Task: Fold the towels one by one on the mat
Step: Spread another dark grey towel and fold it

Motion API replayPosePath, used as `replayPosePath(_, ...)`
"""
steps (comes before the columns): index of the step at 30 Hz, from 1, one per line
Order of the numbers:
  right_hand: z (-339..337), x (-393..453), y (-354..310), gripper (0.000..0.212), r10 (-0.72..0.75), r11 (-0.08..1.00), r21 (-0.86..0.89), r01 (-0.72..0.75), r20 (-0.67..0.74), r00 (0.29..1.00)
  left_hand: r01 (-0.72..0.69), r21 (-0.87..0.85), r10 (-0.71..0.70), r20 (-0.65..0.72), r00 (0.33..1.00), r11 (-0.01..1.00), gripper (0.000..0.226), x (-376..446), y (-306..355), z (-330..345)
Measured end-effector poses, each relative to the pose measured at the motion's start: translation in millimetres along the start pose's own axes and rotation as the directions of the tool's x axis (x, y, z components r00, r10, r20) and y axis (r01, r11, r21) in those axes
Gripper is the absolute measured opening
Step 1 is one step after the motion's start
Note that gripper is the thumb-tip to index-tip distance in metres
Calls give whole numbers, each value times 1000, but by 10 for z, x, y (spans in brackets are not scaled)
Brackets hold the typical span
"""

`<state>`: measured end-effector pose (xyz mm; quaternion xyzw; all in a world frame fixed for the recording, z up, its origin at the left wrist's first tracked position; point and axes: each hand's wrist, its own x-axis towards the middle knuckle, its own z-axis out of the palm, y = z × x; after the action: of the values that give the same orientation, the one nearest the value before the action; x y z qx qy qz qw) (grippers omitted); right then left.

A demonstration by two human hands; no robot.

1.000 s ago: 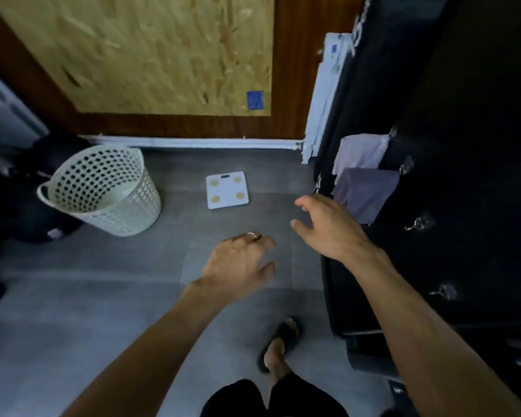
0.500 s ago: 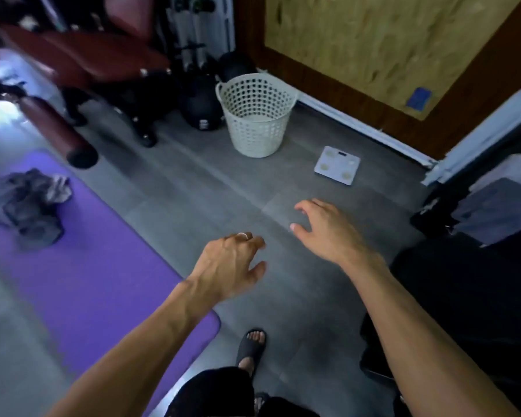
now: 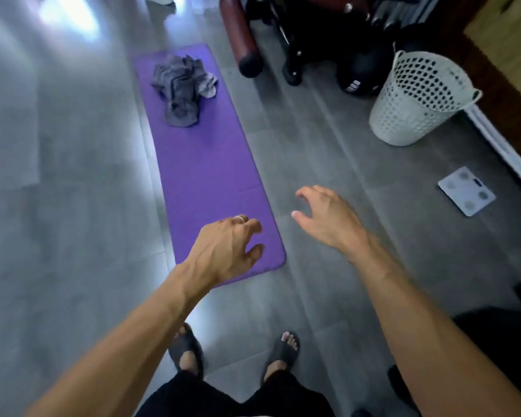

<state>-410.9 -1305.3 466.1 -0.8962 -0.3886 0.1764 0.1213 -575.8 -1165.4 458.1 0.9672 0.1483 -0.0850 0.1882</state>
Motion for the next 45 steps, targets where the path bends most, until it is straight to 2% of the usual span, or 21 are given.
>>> replayPosePath(12, 1118, 1138, -3106, 43, -157, 987, -25, 161, 97, 983, 189, -53, -191, -23, 981, 980, 37, -1235, -2957, -581)
replayPosePath(20, 1377, 2357, -4449, 45, -235, 969, -56, 242, 112, 966, 293, -60, -297, -53, 954, 954, 37, -1074, -4498, -1207)
replayPosePath(22, 1413, 3024, -4894, 45, -245, 965, -65, 254, 125, 961, 333, -51, -335, -47, 941, 942, 37, -787, -5153, -1453)
replayPosePath(25, 1395, 3291, -5034, 46, -252, 964, -57, 260, 121, 960, 332, -73, -336, -48, 941, 940, 38, -661, -5313, -1606)
replayPosePath(29, 1265, 4123, -5481, 45, -237, 970, -39, 241, 95, 967, 319, -78, -325, -69, 943, 944, 37, -101, -5997, -2025)
replayPosePath(34, 1101, 5174, -5785, 45, -189, 981, -29, 190, 55, 980, 239, -65, -243, -61, 968, 969, 36, 707, -6725, -2465)
replayPosePath(40, 1038, 6532, -5857, 42, -49, 999, 19, 49, 1, 999, 112, -39, -112, -2, 994, 993, 36, 1937, -7616, -2778)
replayPosePath(45, 1081, 7635, -5632, 35, 61, 994, 92, -59, -17, 998, 39, -45, -35, 71, 997, 998, 34, 3093, -8228, -2788)
